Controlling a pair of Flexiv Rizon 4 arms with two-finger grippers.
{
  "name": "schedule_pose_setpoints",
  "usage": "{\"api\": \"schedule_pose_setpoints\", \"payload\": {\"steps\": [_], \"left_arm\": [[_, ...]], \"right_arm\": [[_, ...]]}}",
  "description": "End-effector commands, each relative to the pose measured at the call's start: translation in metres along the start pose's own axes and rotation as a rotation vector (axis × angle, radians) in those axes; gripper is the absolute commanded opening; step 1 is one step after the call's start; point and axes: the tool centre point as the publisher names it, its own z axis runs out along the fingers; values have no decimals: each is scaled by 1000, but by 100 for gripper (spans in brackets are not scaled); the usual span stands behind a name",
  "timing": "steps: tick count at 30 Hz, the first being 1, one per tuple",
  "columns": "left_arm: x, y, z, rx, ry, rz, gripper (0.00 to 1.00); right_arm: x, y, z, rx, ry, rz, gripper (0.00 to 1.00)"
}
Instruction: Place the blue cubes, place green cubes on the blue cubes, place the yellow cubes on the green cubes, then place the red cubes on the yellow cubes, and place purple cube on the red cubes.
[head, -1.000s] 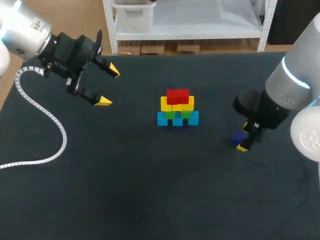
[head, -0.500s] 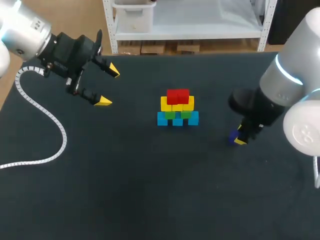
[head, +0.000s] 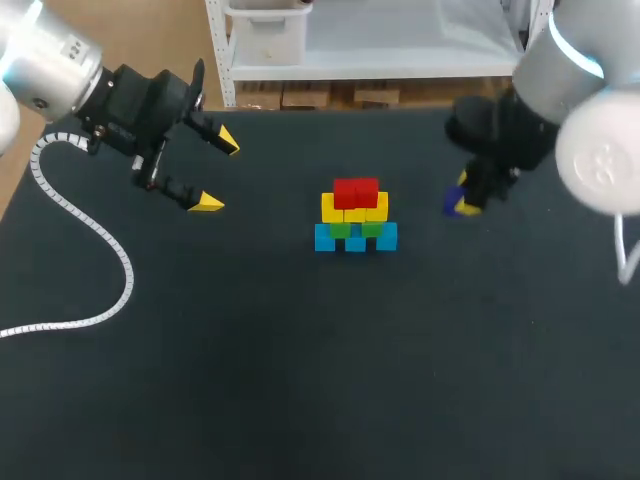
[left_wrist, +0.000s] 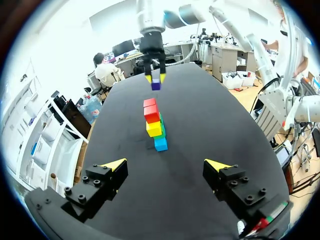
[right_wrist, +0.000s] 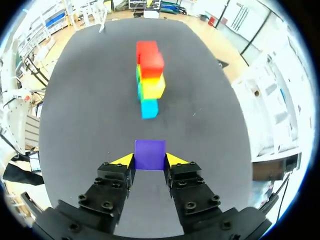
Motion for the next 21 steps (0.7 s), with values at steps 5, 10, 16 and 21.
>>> {"api": "schedule_pose_setpoints", "payload": {"steps": [5, 10, 16, 21], "left_arm": [[1, 0, 0, -2, -3, 4, 100], [1, 0, 0, -2, -3, 4, 100], [1, 0, 0, -2, -3, 4, 100], [1, 0, 0, -2, -3, 4, 100]], "right_arm": [[-46, -36, -15, -118, 26, -49, 0], [-72, -43, -17, -111, 33, -84, 0], [-99, -40, -13, -117, 28, -137, 0], [-115, -33, -12, -122, 35, -165, 0]]}}
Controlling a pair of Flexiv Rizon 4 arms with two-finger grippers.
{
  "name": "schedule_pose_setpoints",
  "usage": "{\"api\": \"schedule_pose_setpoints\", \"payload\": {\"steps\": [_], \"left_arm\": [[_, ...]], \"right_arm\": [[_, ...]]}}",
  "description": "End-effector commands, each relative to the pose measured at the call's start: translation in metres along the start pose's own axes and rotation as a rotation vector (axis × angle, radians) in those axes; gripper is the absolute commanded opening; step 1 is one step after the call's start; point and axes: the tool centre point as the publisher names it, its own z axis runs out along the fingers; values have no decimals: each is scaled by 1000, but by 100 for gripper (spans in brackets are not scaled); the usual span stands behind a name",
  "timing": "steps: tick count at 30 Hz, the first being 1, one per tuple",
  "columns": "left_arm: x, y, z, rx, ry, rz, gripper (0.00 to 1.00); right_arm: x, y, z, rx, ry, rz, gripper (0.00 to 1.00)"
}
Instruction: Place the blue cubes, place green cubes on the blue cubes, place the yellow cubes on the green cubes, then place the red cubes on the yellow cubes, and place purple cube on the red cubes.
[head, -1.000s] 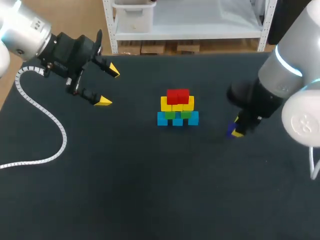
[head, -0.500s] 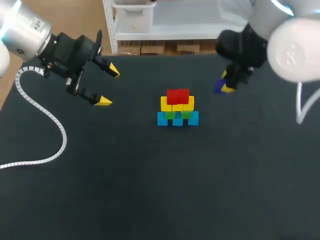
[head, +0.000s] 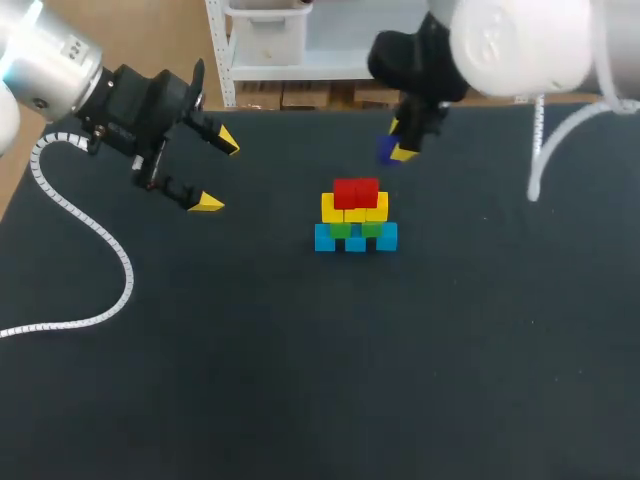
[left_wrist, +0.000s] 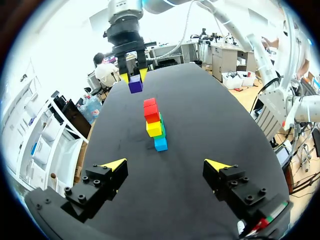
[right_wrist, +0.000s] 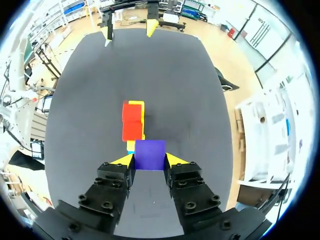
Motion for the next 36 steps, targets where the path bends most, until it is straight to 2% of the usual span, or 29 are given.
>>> {"api": "schedule_pose_setpoints", "payload": {"steps": [1, 13, 36], "left_arm": [[1, 0, 0, -2, -3, 3, 100], [1, 0, 0, -2, -3, 3, 100], [1, 0, 0, -2, -3, 3, 100]], "right_arm": [[-16, -2, 1, -44, 21, -16, 0], [-37, 13, 9, -29, 17, -38, 0], [-36, 31, 25, -60, 9, -11, 0]]}}
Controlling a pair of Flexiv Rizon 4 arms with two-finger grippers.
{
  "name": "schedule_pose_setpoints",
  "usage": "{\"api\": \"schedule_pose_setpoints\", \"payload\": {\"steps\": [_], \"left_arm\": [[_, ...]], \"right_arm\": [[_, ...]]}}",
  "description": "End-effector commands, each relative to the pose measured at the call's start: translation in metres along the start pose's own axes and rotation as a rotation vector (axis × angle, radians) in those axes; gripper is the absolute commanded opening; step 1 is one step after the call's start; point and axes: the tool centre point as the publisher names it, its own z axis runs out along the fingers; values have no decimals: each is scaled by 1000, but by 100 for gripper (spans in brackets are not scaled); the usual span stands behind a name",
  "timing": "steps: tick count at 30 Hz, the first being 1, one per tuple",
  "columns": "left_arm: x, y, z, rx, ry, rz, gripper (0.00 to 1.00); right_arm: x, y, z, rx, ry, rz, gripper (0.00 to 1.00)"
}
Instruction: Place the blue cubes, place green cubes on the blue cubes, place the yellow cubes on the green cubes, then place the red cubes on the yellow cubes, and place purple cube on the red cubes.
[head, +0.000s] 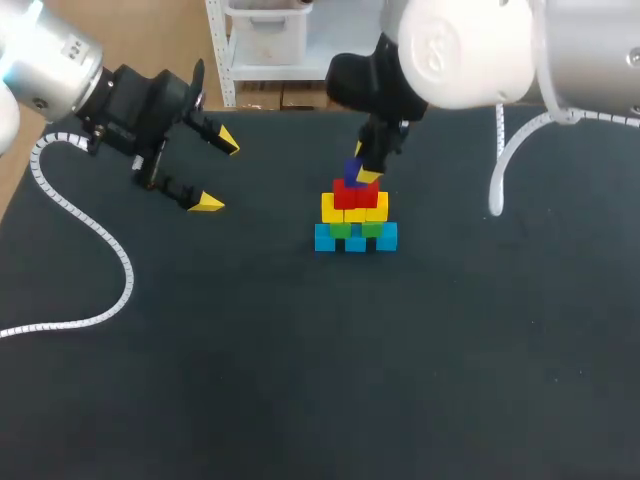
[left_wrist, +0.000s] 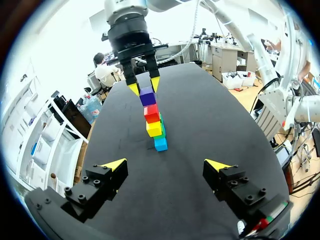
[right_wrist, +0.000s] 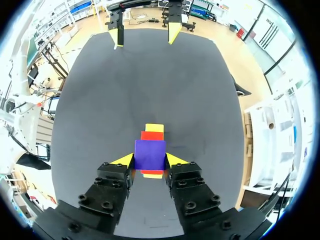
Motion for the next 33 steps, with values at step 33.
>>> {"api": "schedule_pose_setpoints", "payload": {"steps": [33], "left_arm": [[1, 0, 0, -2, -3, 3, 100]], "right_arm": [[5, -2, 8, -16, 1, 10, 7]]}}
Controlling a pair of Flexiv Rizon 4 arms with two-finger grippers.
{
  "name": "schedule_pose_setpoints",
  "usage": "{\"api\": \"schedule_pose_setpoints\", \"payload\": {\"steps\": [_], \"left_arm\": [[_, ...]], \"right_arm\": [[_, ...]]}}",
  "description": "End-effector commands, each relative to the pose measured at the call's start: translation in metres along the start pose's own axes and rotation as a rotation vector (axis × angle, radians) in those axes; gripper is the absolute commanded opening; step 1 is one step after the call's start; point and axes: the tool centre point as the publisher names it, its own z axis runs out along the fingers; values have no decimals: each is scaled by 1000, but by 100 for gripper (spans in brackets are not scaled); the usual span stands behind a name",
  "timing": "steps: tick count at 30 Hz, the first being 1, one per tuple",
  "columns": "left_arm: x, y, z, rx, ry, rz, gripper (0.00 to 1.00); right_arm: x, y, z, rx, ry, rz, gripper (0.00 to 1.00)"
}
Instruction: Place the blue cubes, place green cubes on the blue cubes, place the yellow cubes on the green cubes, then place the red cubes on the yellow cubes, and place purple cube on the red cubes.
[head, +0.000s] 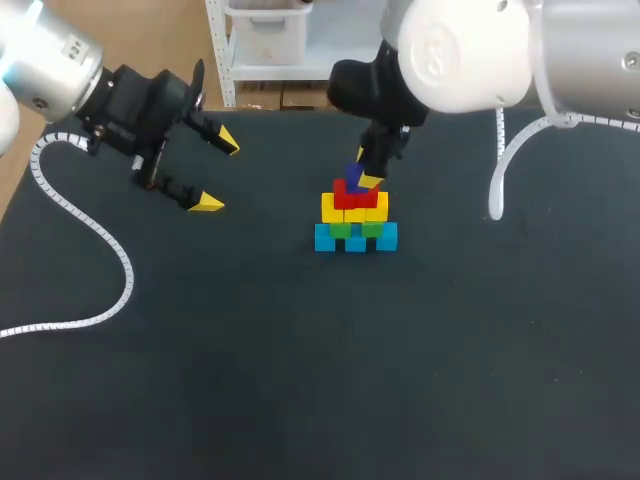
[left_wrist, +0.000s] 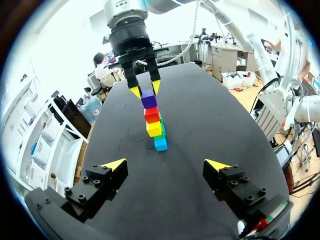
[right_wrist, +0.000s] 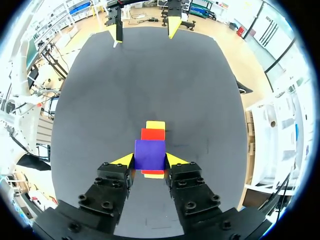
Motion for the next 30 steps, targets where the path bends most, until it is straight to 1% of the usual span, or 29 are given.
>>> {"api": "schedule_pose_setpoints", "payload": {"steps": [1, 5, 11, 17, 19, 21, 22, 23, 27, 28, 30], "left_arm": [[1, 0, 0, -2, -3, 3, 100], [1, 0, 0, -2, -3, 3, 100], [1, 0, 0, -2, -3, 3, 100], [1, 0, 0, -2, -3, 3, 100], [1, 0, 0, -2, -3, 3, 100], [1, 0, 0, -2, -3, 3, 100], [1, 0, 0, -2, -3, 3, 100], [1, 0, 0, -2, -3, 3, 100], [1, 0, 0, -2, -3, 3, 100], [1, 0, 0, -2, -3, 3, 100], [1, 0, 0, -2, -3, 3, 100]], "right_arm": [[0, -2, 0, -5, -2, 0, 8], [0, -2, 1, -7, -4, -1, 13], [-1, -2, 2, -9, -4, -5, 16], [-1, -3, 2, -10, -4, -5, 21], [0, -3, 2, -10, -4, -5, 25], [0, -3, 2, -10, -4, -5, 32], [0, -3, 2, -10, -4, -6, 33], [0, -3, 2, -9, -3, -6, 38], [0, -3, 2, -8, -2, -6, 50], [0, -3, 2, -7, -1, -5, 66], [0, -2, 1, -6, 0, -3, 92]]}}
